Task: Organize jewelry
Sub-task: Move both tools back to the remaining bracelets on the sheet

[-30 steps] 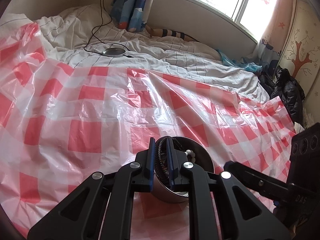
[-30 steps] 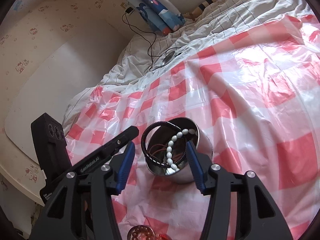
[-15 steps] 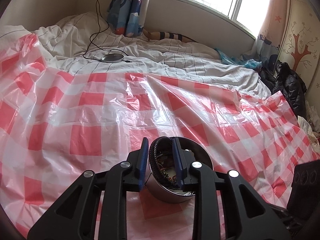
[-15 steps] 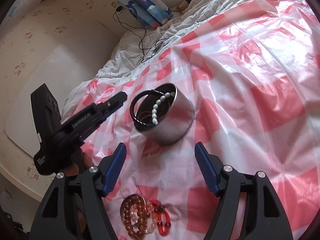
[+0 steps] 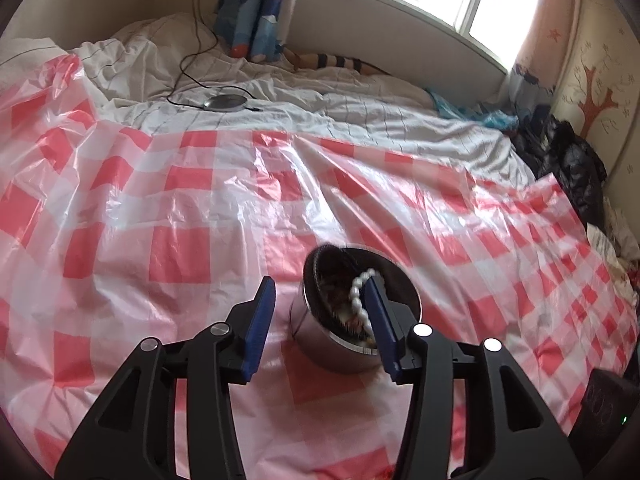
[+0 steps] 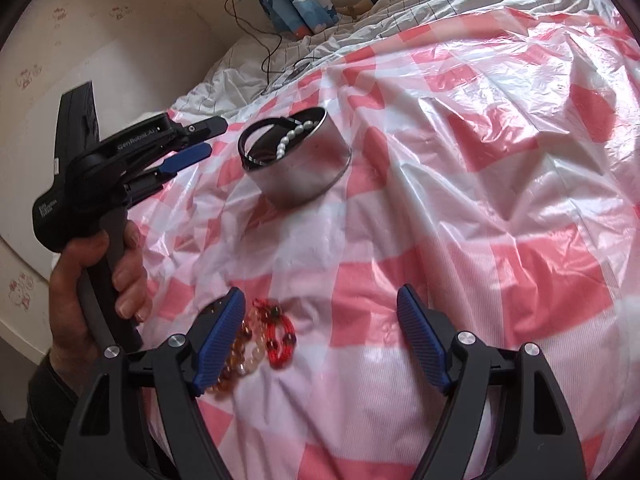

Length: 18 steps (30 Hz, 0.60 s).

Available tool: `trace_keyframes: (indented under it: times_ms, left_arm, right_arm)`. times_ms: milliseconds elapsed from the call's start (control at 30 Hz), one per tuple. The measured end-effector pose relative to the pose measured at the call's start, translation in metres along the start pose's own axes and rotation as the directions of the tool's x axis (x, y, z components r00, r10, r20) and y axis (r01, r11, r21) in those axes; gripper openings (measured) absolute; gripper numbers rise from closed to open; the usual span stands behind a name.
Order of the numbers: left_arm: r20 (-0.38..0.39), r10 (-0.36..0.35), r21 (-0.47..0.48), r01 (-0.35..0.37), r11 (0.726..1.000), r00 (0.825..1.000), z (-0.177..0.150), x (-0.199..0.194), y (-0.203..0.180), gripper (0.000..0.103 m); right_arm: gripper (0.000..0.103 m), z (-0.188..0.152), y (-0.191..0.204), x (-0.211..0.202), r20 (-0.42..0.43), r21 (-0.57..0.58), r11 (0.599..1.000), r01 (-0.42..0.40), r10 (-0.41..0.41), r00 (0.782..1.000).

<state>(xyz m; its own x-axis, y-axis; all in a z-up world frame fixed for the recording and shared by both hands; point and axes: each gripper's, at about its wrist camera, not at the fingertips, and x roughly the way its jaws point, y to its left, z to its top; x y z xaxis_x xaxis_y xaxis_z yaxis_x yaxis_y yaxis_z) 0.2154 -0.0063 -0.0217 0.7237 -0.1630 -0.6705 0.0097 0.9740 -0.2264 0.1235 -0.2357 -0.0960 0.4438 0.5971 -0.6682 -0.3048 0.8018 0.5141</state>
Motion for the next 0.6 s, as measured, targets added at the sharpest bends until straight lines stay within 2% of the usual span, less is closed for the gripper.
trace_keyframes:
  times_ms: [233,400,467,600]
  left_arm:
    - [-0.128,0.012,0.158,0.008,0.987,0.992,-0.031,-0.013,0.004,0.049]
    - [-0.217,-0.015,0.218,0.064,0.974,0.976,-0.050,-0.017,0.012,0.049]
    - [-0.231,-0.038,0.261,0.100,0.960,0.972,-0.057,-0.021,0.010,0.050]
    - [-0.267,-0.036,0.356,0.134,0.925,0.963,-0.072,-0.024,-0.003,0.055]
  right_arm:
    - [0.075,-0.008,0.009,0.003,-0.026,-0.071,0.996,0.057,-0.059,0.998]
    - [0.075,-0.017,0.031,0.012,-0.048,-0.229,0.958,0.173,-0.188,0.981]
    - [0.075,-0.021,0.039,0.017,-0.043,-0.289,0.930,0.225,-0.247,0.968]
    - [0.075,-0.020,0.041,0.022,-0.019,-0.306,0.908,0.288,-0.308,0.951]
